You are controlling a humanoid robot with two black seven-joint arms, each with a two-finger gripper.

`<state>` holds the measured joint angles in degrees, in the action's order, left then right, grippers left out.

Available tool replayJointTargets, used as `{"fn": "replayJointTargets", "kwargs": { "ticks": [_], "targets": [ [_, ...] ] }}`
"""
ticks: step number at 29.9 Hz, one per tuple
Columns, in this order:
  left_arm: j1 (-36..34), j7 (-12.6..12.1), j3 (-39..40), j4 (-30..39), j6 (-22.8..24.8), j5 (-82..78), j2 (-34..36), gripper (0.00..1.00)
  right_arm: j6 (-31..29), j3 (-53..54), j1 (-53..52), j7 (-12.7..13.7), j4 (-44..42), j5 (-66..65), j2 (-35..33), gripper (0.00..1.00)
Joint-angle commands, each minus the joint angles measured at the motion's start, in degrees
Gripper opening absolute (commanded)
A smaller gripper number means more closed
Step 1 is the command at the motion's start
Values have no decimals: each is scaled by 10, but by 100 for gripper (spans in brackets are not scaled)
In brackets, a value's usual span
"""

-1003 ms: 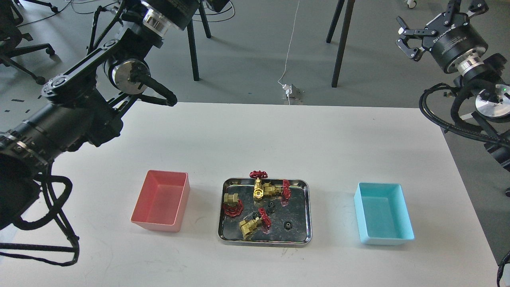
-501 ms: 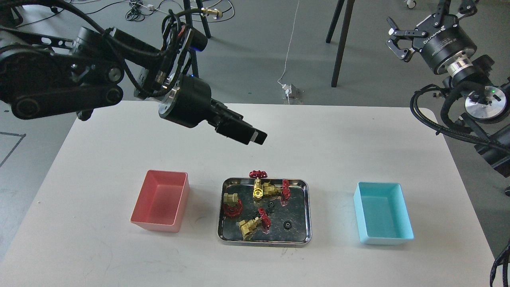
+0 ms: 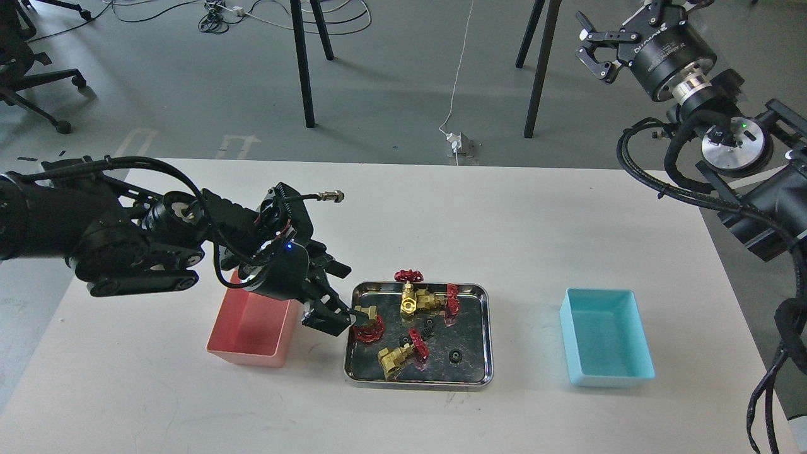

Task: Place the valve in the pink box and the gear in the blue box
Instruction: 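Lower the left gripper onto a red-handled brass valve and grasp it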

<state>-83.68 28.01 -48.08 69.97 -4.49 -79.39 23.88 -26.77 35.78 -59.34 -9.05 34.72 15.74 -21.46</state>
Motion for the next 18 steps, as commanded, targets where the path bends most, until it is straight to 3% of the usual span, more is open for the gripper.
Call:
{"fn": "replayJointTargets", "kwargs": {
  "ticks": [1,9,18],
  "targets": [
    [31,0,11,-30,-2,-3,-18,98,2,0,4,0,-2,0,0,100],
    [70,0,12,-77,-23,-3,-58,96,1,0,5,0,-2,0,-2,100],
    [104,0,2,-137,-55,-5,-97,68,-2,1,13,0,-1,1,-8,100]
  ]
}}
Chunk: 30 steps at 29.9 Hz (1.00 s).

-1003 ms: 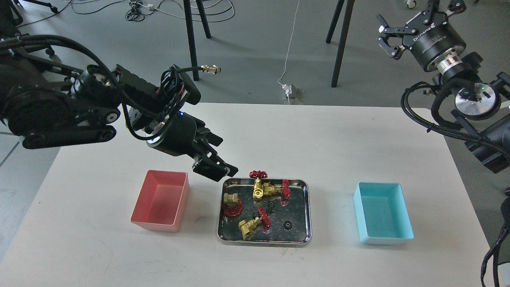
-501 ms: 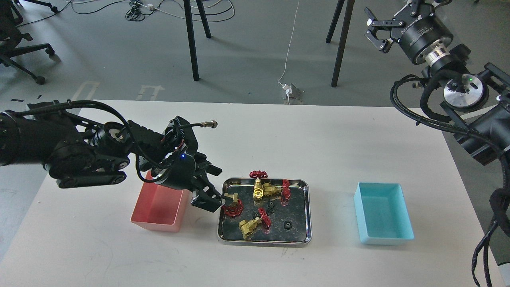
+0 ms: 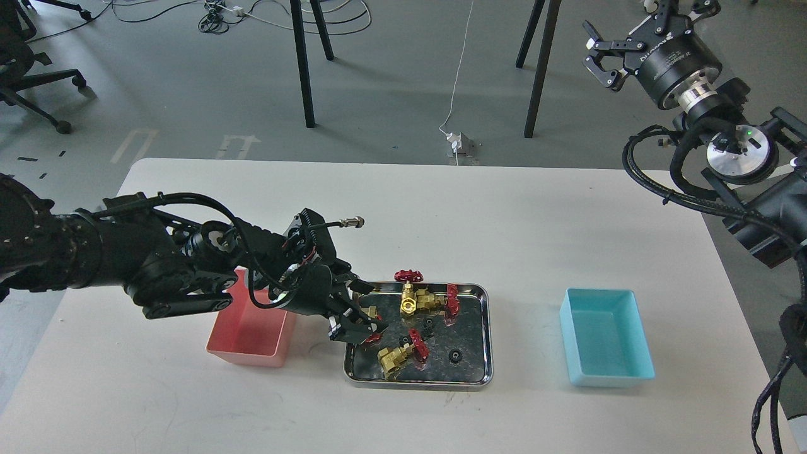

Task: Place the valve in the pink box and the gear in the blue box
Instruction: 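Lower the left gripper onto a red-handled brass valve and grasp it, then carry the valve with the left gripper into the pink box and release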

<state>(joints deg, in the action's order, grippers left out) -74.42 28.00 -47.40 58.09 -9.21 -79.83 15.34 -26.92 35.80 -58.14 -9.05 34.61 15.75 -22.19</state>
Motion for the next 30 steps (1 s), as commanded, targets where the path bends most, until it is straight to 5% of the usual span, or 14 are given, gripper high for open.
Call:
{"fn": "replayJointTargets", "kwargs": {
  "ticks": [1,5,18,30],
  "targets": [
    [13,0,-5,-23,-11,-3,-12,65,-2,1,1,0,0,1,0,100],
    [16,0,-4,-25,-13,-30,-11,58,-2,1,5,0,-1,0,0,100],
    [18,0,-4,-24,-30,-31,-5,10,-1,2,14,-1,-1,1,2,100],
    [-47,0,68,63,-35,-29,106,8,13,15,4,-2,0,1,7,100]
  ]
}}
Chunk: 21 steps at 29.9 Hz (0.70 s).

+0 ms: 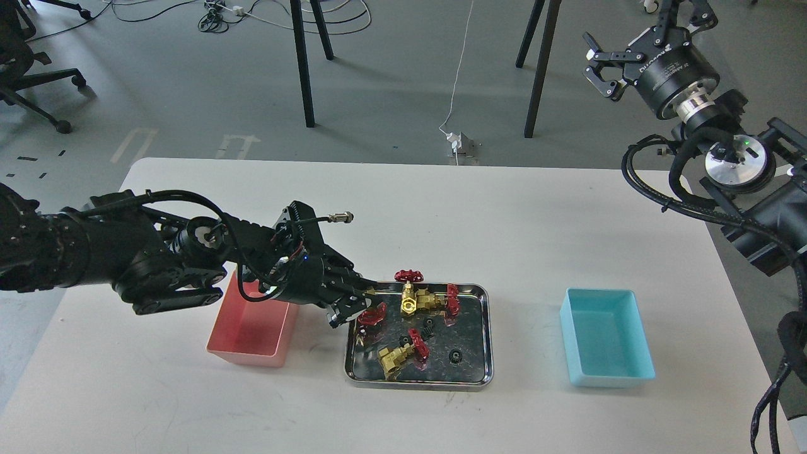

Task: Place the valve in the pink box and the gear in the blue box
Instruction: 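Carry the valve with the left gripper into the pink box and release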

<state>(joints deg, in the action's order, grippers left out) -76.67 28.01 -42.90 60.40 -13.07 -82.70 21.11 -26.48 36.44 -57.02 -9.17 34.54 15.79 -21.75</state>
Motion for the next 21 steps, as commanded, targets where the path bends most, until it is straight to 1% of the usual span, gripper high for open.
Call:
{"fn": "replayJointTargets", "kwargs": {
  "ticks": [1,5,7,8,11,14,16,21],
  "targets": [
    [-35,0,25,58,3,0,69,8,18,13,-12,-1,2,0,3,100],
    [-76,0,22,122,3,-1,155,8,61,17,-71,0,0,0,17,100],
    [-79,0,20,139,3,-8,201,8,81,17,-95,0,0,0,22,100],
    [-78,0,19,140,3,-18,213,8,88,16,-103,0,0,0,23,100],
    [-67,0,14,133,3,-64,235,8,107,16,-114,1,1,0,28,100],
    [-20,0,21,131,1,-77,256,8,110,17,-114,1,0,0,29,100],
    [-2,0,24,130,0,-82,263,8,109,17,-109,1,0,0,29,100],
    [4,0,22,118,-1,-89,271,8,107,16,-104,1,0,0,28,100]
  ]
}}
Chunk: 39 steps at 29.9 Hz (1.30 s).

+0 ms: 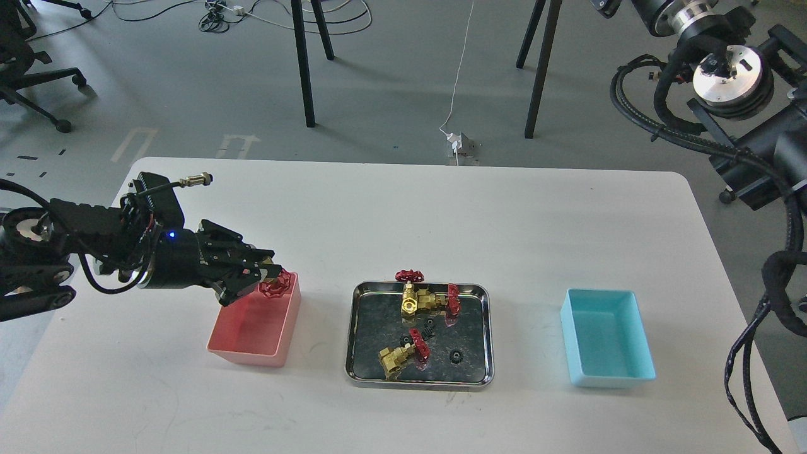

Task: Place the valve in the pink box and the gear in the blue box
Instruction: 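Carry the valve with the left gripper into the pink box and release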

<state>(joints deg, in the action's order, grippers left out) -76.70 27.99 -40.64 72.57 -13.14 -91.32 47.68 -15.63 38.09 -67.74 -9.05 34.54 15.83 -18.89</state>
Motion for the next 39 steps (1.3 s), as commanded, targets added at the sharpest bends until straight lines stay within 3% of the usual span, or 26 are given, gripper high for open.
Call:
{"fn": "replayJointTargets", "kwargs": {
  "ticks": [1,20,26,34,38,39],
  "targets": [
    [5,0,-1,-5,0,-4,10,8,-3,0,5,0,1,0,-1,100],
    [102,0,4,-100,-3,-19,-44,10,-5,3,28,1,5,1,-1,100],
    [125,0,10,-115,-15,-20,-57,17,-3,5,29,-5,5,1,-1,100],
    [121,0,18,-108,-16,-19,-56,55,-5,3,37,-6,9,1,-6,100],
    [124,0,47,-96,-11,-16,-47,85,-6,-3,44,-6,11,-2,-7,100],
    [122,0,54,-89,-10,-16,-44,86,-7,-7,45,-4,13,-4,-9,100]
  ]
}}
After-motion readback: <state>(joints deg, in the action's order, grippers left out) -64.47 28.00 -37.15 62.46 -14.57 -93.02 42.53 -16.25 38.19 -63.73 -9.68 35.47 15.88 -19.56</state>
